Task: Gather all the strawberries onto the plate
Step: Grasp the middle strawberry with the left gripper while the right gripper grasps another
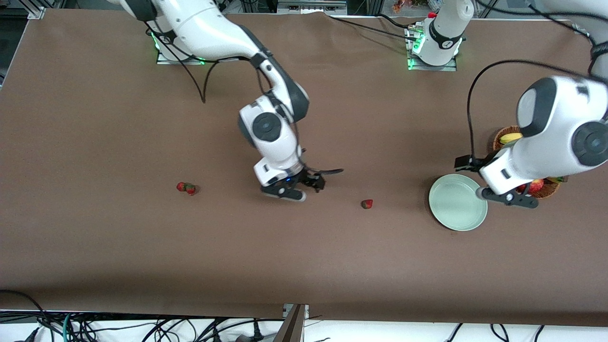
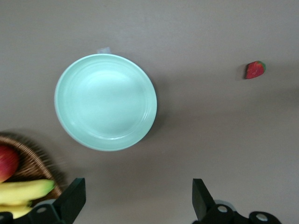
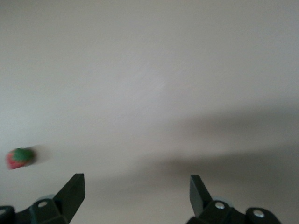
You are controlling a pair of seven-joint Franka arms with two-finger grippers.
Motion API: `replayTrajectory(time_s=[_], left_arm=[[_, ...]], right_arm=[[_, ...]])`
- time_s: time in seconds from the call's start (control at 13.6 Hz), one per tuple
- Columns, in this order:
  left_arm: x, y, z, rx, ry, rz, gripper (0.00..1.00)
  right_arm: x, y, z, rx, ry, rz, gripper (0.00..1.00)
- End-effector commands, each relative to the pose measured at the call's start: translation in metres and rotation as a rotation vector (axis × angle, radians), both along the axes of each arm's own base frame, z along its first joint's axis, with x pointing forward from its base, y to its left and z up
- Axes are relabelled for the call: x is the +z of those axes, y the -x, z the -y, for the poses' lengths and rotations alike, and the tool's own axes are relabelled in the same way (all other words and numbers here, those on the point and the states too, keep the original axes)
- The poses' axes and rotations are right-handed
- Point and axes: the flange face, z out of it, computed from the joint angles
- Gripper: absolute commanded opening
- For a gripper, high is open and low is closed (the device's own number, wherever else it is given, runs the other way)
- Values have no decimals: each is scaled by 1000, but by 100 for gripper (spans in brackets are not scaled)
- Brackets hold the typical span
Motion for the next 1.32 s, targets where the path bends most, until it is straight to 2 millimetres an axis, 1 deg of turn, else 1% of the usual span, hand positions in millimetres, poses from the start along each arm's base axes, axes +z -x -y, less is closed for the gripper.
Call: replayTrajectory(time_s=[0.0, 0.07, 0.15, 0.22, 0.29, 0.44, 0.51, 0.59, 0.66, 0.73, 0.81, 0.95, 1.03, 1.1, 1.17, 1.25], left_arm=[[-23, -25, 39, -10, 13, 41, 100], [-36, -31, 56, 29, 10, 77, 100], [-46, -35, 74, 83, 8, 113, 100], [-57, -35, 97, 133, 4, 130, 100], [-69, -35, 117, 175, -1, 145, 100], [-96, -34, 150, 207, 6, 175, 100], [-109, -32, 172, 206, 22, 205, 100], [-121, -31, 185, 197, 26, 232, 100], [-140, -31, 186, 197, 24, 227, 100], [-155, -27, 197, 180, 23, 222, 100], [-166, -22, 210, 160, 26, 222, 100], [-186, -12, 233, 119, 29, 224, 100], [-194, -12, 234, 117, 34, 233, 93], [-199, -12, 237, 115, 39, 241, 69], [-208, -11, 236, 116, 39, 240, 63], [-213, -12, 236, 113, 39, 244, 55]], right_arm=[[-3, -23, 71, 137, 118, -66, 99], [-14, -25, 102, 203, 170, -98, 99], [-20, -29, 131, 254, 205, -104, 99], [-25, -31, 156, 284, 229, -114, 99], [-31, -32, 178, 302, 251, -125, 99], [-46, -33, 215, 364, 282, -154, 99], [-50, -36, 233, 371, 288, -163, 98], [-52, -41, 253, 370, 285, -176, 98], [-55, -43, 269, 371, 280, -191, 96], [-60, -41, 279, 385, 274, -206, 94], [-66, -39, 288, 377, 263, -221, 91], [-71, -32, 292, 352, 229, -239, 87], [-76, -28, 292, 337, 211, -250, 85], [-77, -27, 292, 326, 195, -254, 83], [-78, -25, 293, 323, 192, -260, 83], [-77, -24, 292, 324, 190, -259, 80]])
